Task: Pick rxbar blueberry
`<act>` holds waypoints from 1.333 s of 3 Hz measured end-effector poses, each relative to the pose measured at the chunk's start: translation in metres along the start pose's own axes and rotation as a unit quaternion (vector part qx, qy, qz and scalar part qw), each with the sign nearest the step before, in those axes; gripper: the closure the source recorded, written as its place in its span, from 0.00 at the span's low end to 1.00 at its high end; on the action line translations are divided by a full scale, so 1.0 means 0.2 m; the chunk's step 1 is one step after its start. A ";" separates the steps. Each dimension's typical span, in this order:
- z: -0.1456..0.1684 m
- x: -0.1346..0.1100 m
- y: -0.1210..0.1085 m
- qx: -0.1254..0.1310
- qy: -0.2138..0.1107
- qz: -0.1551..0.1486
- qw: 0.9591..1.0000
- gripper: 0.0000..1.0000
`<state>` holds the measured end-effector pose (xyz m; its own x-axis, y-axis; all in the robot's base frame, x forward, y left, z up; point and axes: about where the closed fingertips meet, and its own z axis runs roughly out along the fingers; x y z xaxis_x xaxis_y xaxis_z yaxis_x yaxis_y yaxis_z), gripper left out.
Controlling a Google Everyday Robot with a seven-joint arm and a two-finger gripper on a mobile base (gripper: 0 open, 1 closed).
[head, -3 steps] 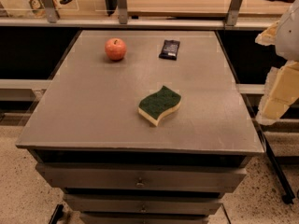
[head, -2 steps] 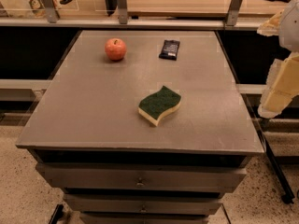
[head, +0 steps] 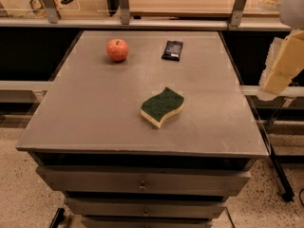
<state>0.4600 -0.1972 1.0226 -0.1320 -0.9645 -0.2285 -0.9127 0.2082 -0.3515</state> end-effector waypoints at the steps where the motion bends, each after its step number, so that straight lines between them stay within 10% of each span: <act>1: -0.01 -0.02 -0.11 0.013 -0.056 0.014 0.998 0.00; 3: -0.14 -0.48 -0.31 0.007 -0.241 0.023 0.970 0.00; 4: -0.14 -0.48 -0.31 0.007 -0.241 0.022 0.970 0.00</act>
Offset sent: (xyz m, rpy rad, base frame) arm 0.0637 0.0828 0.0876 0.6098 -0.0966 0.1502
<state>0.5180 -0.1225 1.0925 0.0275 -0.7677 -0.6403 -0.9048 0.2533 -0.3425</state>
